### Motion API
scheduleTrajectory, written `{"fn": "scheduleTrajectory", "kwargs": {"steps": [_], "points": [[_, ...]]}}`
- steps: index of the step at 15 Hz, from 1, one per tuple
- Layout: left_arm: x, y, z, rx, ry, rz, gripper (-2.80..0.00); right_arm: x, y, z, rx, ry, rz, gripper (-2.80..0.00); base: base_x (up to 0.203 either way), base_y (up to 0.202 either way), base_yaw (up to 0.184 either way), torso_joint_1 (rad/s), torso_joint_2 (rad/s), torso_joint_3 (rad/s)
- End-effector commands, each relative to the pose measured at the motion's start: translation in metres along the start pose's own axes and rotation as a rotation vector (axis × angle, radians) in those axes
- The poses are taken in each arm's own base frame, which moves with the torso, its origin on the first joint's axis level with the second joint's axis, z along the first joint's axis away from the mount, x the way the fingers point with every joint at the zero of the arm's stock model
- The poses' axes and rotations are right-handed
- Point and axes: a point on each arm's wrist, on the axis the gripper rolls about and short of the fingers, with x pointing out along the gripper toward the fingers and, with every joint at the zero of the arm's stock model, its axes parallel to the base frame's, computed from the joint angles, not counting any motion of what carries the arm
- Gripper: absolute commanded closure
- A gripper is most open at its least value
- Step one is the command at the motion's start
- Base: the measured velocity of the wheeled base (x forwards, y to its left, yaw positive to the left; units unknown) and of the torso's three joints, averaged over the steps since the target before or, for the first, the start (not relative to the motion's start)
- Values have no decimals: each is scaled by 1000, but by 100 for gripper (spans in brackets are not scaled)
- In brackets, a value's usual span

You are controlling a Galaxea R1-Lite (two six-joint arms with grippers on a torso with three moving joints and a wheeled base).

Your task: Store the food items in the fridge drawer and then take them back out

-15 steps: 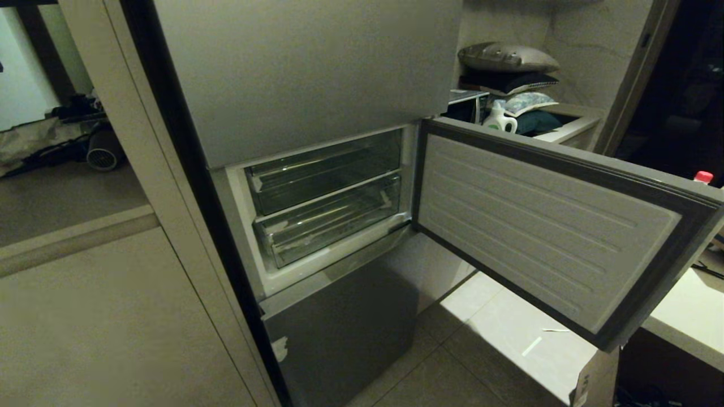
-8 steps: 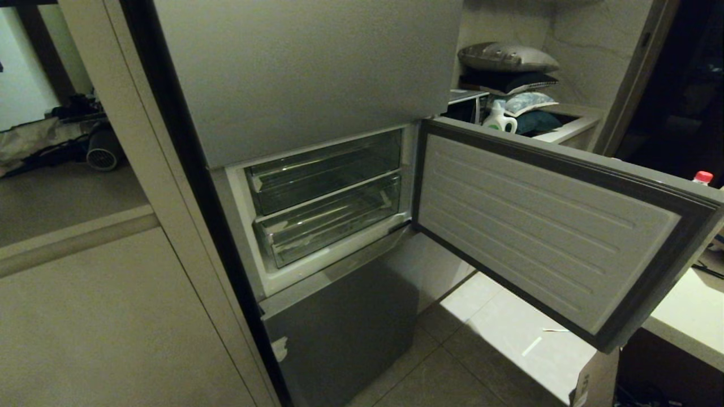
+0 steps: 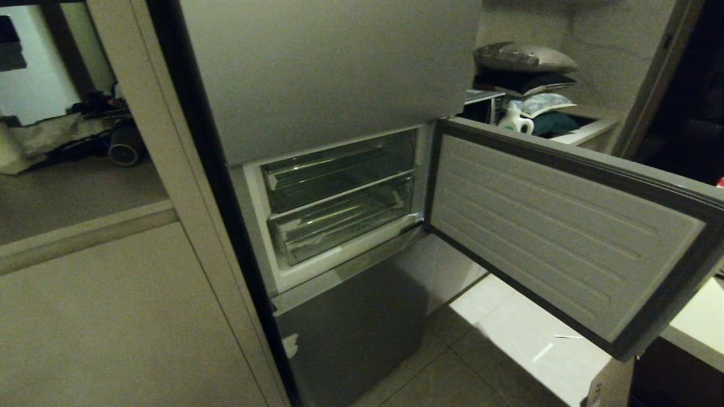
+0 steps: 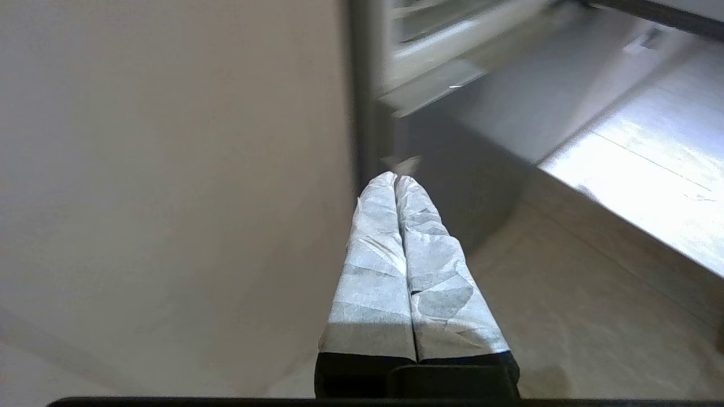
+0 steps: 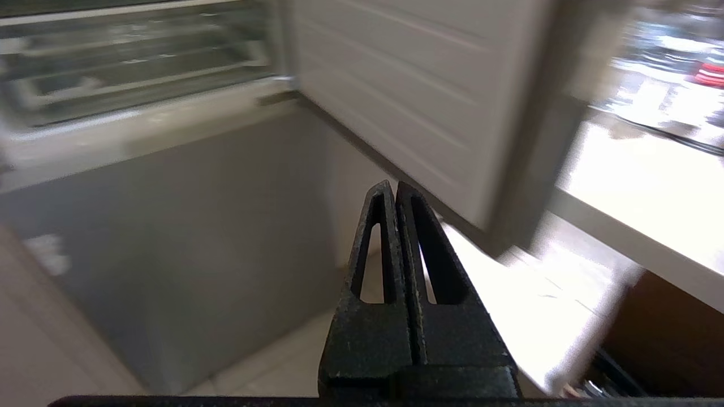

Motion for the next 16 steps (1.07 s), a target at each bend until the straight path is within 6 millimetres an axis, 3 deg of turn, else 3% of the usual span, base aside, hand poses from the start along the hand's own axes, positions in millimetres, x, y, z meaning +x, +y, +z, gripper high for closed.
{"fn": "scheduleTrajectory", "kwargs": {"steps": [1,13,16], "points": [[0,0,0,0,2,1,0,2,0,-9,-1,30,1,0,0,-9,169,-1,2,1],[0,0,0,0,2,1,0,2,0,-9,1,30,1,0,-1,-8,177,1,2,2],[0,0,0,0,2,1,0,2,0,-9,1,30,1,0,1,-4,72,0,2,-1]]}}
